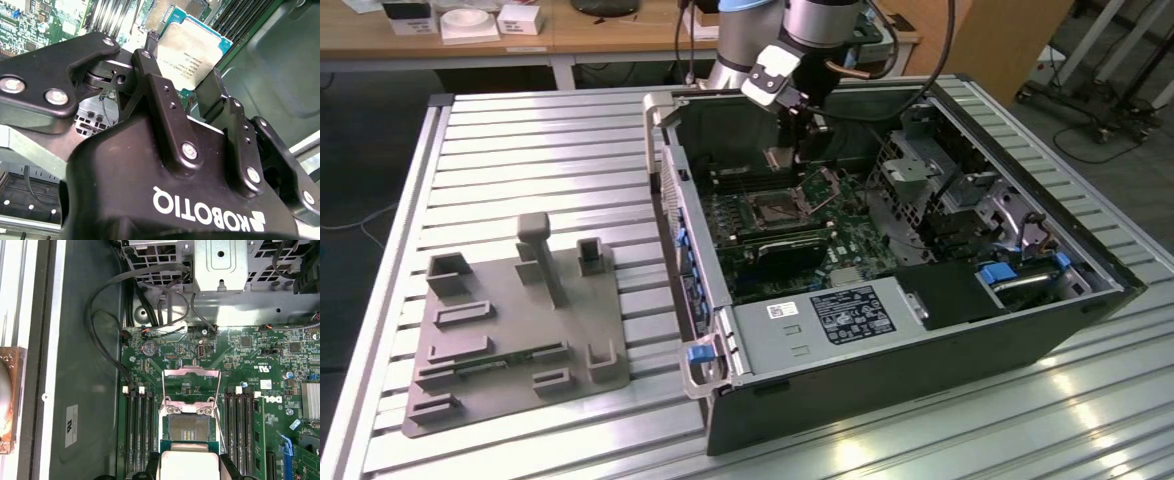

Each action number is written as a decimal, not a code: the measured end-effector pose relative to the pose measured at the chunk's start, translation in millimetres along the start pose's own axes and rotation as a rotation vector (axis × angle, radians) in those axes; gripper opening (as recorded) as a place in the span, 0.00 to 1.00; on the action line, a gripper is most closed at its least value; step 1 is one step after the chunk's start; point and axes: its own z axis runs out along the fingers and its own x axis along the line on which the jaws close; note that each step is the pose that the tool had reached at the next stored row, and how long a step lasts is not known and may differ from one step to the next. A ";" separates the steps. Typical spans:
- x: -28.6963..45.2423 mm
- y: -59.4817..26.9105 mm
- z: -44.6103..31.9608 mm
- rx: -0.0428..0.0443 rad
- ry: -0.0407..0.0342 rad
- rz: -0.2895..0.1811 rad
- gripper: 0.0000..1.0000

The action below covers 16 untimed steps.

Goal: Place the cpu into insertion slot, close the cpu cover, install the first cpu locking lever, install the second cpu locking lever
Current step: 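Place the cpu into insertion slot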

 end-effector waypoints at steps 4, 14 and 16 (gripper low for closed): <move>-0.1 -0.4 7.1 0.0005 0.0000 0.000 0.54; -0.4 -1.1 25.4 0.0008 0.0000 0.000 0.54; -0.3 -1.3 29.0 0.0008 0.0001 0.000 0.54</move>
